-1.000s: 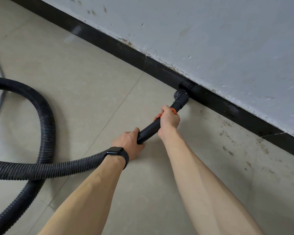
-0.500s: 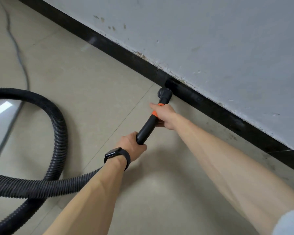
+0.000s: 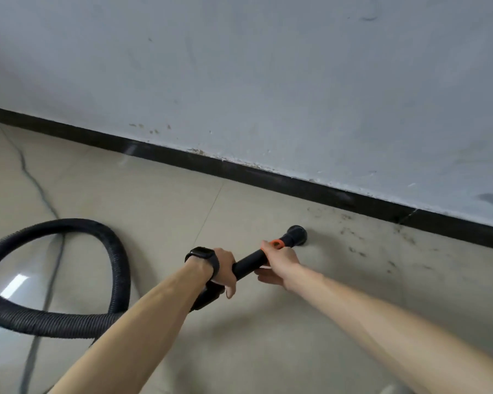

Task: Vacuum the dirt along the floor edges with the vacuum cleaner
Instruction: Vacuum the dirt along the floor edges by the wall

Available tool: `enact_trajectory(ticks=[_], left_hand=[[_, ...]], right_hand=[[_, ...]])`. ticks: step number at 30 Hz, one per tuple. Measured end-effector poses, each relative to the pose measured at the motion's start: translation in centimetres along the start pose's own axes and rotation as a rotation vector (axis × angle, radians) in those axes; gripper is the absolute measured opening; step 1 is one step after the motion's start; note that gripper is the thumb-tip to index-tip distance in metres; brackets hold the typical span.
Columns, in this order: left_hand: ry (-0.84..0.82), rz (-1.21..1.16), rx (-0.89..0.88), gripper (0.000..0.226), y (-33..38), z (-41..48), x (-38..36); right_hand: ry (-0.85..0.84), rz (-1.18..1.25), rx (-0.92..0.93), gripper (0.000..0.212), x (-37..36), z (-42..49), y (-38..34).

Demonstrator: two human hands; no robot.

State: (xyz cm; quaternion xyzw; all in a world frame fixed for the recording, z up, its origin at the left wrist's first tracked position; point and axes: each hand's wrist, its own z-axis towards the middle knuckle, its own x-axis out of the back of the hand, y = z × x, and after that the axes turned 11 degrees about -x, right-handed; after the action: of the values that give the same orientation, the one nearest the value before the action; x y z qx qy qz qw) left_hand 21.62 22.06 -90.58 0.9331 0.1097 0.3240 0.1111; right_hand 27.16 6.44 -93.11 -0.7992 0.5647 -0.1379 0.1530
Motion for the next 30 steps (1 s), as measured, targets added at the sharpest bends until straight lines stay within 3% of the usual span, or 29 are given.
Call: enact_trajectory(ticks=[7,13,18,22,30], left_hand=[[0.026,0.121,-0.072,0.052,4.0,0.8,1.7],[0.12,0.108,-0.101,0.041,4.9,2.0,1.2],[0.158,0.13,-0.138,0.045,5.3,2.8,1.0],[0.173,0.119,-0.158,0.042,5.6,3.5,1.5],[0.184,0.122,-0.177,0.043,5.4,5.0,1.4]], right_hand=[[-0.045,0.368,-0.005,0.022,2.2,-2.2,0.5],[0.014,0.327,-0.026,0.024,2.0,-2.1,-1.8],[0.068,0.323,0.001,0.018,2.3,-0.8,-2.5],[0.044,0.391,0.029,0.009,3.0,0.2,-2.9],[0.012,0.678,0.04,0.018,2.7,2.5,-3.2]])
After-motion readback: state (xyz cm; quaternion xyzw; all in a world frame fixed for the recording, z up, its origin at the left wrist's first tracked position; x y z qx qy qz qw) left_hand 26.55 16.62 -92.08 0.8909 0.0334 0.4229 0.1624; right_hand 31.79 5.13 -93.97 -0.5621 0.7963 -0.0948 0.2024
